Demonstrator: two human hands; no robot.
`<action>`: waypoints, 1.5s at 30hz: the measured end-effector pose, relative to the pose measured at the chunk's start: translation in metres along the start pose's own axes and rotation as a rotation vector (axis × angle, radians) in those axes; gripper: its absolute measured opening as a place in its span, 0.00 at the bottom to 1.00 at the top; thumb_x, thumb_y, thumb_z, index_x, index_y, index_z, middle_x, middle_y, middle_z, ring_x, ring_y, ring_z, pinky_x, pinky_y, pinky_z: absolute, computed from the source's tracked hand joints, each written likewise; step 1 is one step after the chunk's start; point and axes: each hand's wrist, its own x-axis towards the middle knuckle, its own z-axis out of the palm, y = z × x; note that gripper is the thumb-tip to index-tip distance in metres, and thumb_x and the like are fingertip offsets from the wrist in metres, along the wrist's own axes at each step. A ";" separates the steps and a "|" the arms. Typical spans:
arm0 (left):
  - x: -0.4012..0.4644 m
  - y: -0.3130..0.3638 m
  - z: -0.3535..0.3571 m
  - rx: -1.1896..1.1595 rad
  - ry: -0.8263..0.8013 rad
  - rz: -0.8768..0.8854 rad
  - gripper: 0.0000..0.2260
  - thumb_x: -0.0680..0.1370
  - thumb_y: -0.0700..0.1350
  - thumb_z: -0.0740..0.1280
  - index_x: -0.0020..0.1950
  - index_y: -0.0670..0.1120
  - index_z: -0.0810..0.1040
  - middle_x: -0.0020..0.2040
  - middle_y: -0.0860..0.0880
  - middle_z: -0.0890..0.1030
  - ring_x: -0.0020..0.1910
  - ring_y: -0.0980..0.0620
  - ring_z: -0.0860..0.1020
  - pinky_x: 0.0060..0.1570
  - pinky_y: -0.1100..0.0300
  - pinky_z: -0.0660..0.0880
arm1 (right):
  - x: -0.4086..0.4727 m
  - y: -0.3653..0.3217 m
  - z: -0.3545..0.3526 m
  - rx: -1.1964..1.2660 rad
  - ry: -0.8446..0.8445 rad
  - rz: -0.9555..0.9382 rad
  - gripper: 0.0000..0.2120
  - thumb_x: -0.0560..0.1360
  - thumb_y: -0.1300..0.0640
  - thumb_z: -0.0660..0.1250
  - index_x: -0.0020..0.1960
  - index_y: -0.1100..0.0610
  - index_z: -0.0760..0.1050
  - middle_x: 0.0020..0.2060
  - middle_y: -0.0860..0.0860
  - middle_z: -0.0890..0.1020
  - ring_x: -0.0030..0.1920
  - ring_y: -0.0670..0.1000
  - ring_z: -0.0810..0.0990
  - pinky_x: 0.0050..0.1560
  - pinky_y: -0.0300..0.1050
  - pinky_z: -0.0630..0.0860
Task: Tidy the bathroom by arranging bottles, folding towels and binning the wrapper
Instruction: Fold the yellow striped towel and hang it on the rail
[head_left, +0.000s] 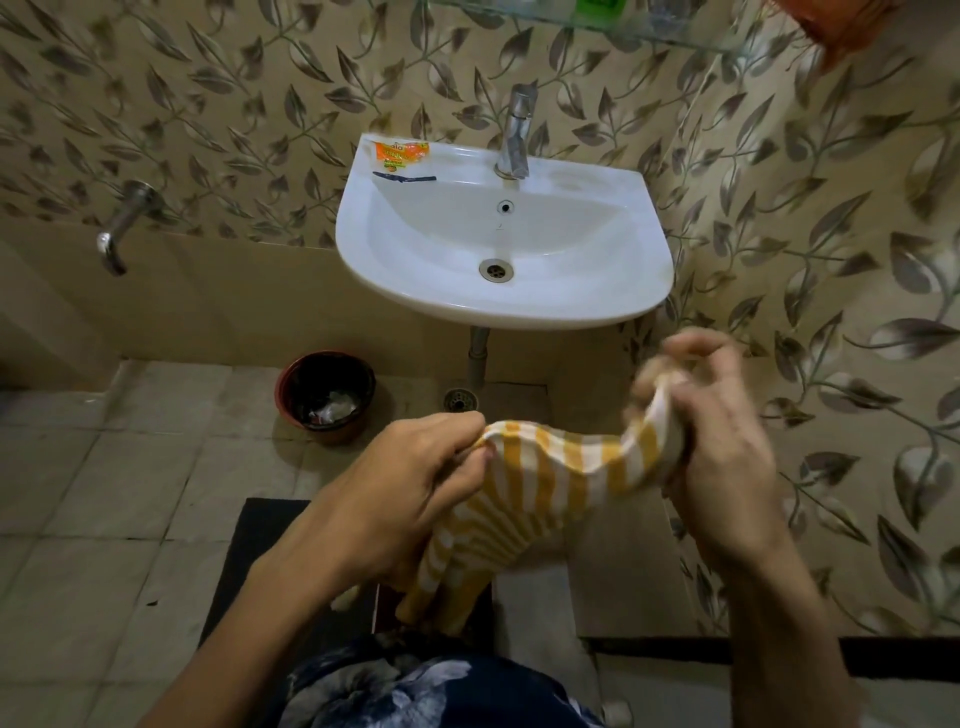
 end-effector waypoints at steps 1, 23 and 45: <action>0.000 0.001 0.002 0.029 -0.006 0.013 0.10 0.78 0.56 0.53 0.36 0.58 0.63 0.37 0.60 0.70 0.33 0.59 0.69 0.32 0.69 0.63 | -0.003 -0.002 0.006 -0.028 -0.117 0.018 0.10 0.74 0.58 0.58 0.45 0.44 0.73 0.30 0.43 0.72 0.30 0.42 0.69 0.30 0.33 0.66; -0.007 -0.018 0.006 0.087 -0.073 -0.037 0.17 0.76 0.59 0.55 0.41 0.49 0.76 0.37 0.56 0.73 0.37 0.57 0.74 0.36 0.54 0.73 | 0.003 -0.031 -0.003 -0.588 -0.291 -0.187 0.11 0.72 0.58 0.67 0.41 0.42 0.83 0.38 0.35 0.85 0.42 0.36 0.82 0.40 0.27 0.75; 0.002 -0.002 -0.019 0.288 0.087 -0.007 0.11 0.76 0.48 0.61 0.44 0.45 0.81 0.39 0.53 0.77 0.37 0.56 0.76 0.34 0.61 0.76 | 0.020 -0.034 0.001 -0.729 -0.472 0.041 0.38 0.48 0.33 0.75 0.59 0.28 0.71 0.51 0.18 0.72 0.52 0.22 0.71 0.48 0.20 0.68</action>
